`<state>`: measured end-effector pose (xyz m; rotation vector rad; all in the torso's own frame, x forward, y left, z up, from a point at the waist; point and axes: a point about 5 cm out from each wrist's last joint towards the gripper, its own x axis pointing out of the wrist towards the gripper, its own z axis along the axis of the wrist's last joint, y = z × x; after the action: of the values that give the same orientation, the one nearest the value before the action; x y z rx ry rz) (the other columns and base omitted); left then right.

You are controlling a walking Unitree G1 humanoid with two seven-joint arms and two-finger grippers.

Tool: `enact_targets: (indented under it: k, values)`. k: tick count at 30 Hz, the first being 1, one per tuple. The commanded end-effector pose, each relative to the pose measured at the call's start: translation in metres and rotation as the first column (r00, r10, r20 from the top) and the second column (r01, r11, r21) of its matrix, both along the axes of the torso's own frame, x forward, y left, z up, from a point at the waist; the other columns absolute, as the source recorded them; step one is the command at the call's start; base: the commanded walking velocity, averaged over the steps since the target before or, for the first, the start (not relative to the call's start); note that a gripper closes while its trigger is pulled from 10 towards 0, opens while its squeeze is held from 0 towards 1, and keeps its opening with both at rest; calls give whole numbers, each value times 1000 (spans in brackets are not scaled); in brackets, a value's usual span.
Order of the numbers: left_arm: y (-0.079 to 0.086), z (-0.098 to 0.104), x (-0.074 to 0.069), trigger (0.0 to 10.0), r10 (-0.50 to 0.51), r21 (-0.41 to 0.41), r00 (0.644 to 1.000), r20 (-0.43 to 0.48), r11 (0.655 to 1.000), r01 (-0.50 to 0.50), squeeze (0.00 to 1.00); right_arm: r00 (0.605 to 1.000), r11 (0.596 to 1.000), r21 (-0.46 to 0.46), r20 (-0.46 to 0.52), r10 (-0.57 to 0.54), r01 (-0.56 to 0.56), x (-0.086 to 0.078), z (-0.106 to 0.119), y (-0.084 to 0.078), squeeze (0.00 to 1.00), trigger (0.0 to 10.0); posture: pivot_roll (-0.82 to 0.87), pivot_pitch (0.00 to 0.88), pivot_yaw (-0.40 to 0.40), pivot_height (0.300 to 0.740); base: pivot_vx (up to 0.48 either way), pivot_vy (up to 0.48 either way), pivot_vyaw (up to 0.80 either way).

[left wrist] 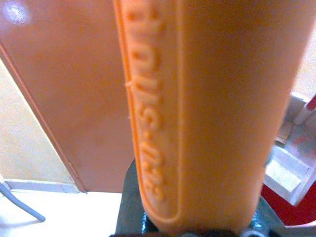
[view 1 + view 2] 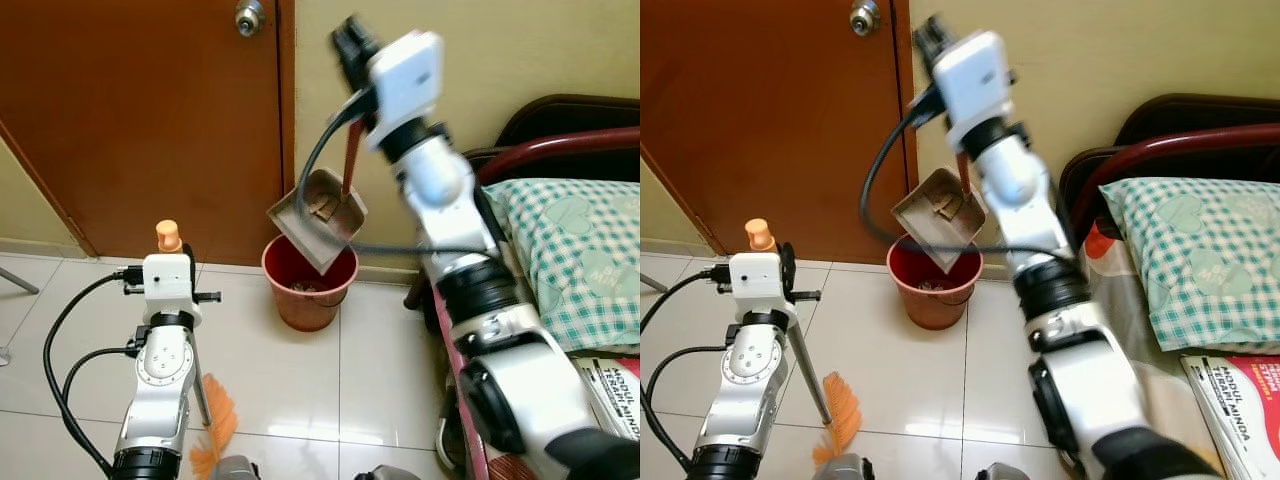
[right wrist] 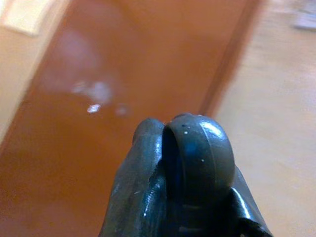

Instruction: Sweep floor

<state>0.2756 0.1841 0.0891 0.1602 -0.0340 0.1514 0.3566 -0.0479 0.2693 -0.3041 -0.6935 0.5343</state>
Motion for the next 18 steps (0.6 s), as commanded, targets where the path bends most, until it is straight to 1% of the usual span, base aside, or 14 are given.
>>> enact_targets:
  k: [1,2,3,4,5,6,7,11,12,13,14,16,18]
  values:
    - [-5,2,3,10000,-19,-15,1000,3,1000,19,0,989,995,-74,125,77,-69,-13,9,13,0,10000,17,40,-35,740,0,0,0]
    - [-5,2,3,10000,-19,-15,1000,4,1000,19,0,983,984,-141,135,125,-106,-19,0,21,0,10000,18,41,-38,740,0,0,0]
    - [-5,2,3,10000,-19,-15,1000,4,1000,19,0,983,984,-141,135,125,-106,-19,0,21,0,10000,18,41,-38,740,0,0,0]
    - [-5,2,3,10000,-19,-15,1000,4,1000,19,0,979,975,-179,136,154,-129,-22,-6,25,0,10000,18,41,-38,740,0,0,0]
    - [-7,2,4,10000,-21,-16,1000,5,1000,22,0,971,931,-321,103,215,-172,-28,-32,34,0,10000,18,39,-42,740,0,0,0]
    - [-7,2,4,10000,-23,-17,1000,6,1000,23,0,969,916,-358,93,227,-180,-30,-40,35,0,10000,18,39,-42,740,0,0,0]
    - [-8,2,4,10000,-25,-18,1000,7,1000,25,0,968,908,-375,85,236,-189,-32,-47,35,0,10000,18,39,-42,740,0,0,0]
    - [-11,3,5,10000,-32,-18,999,10,999,32,0,967,905,-377,72,243,-199,-34,-54,34,0,10000,19,38,-43,740,0,0,0]
    - [-11,3,5,10000,-36,-17,999,12,999,36,0,967,901,-381,61,247,-206,-34,-56,33,0,10000,17,37,-40,740,0,0,0]
    - [-11,3,6,10000,-38,-17,999,12,999,38,0,964,889,-396,35,262,-228,-35,-60,33,0,10000,15,35,-39,740,0,0,0]
    - [-11,3,6,10000,-38,-17,999,12,999,38,0,964,889,-396,35,262,-228,-35,-60,33,0,10000,15,35,-39,740,0,0,0]
    - [-11,4,7,10000,-39,-17,999,12,999,40,0,963,876,-424,31,267,-229,-35,-63,33,0,10000,13,33,-38,740,0,0,0]
    - [-11,4,7,10000,-42,-17,999,13,999,42,0,967,880,-425,43,253,-211,-34,-63,32,0,10000,14,32,-37,740,0,0,0]
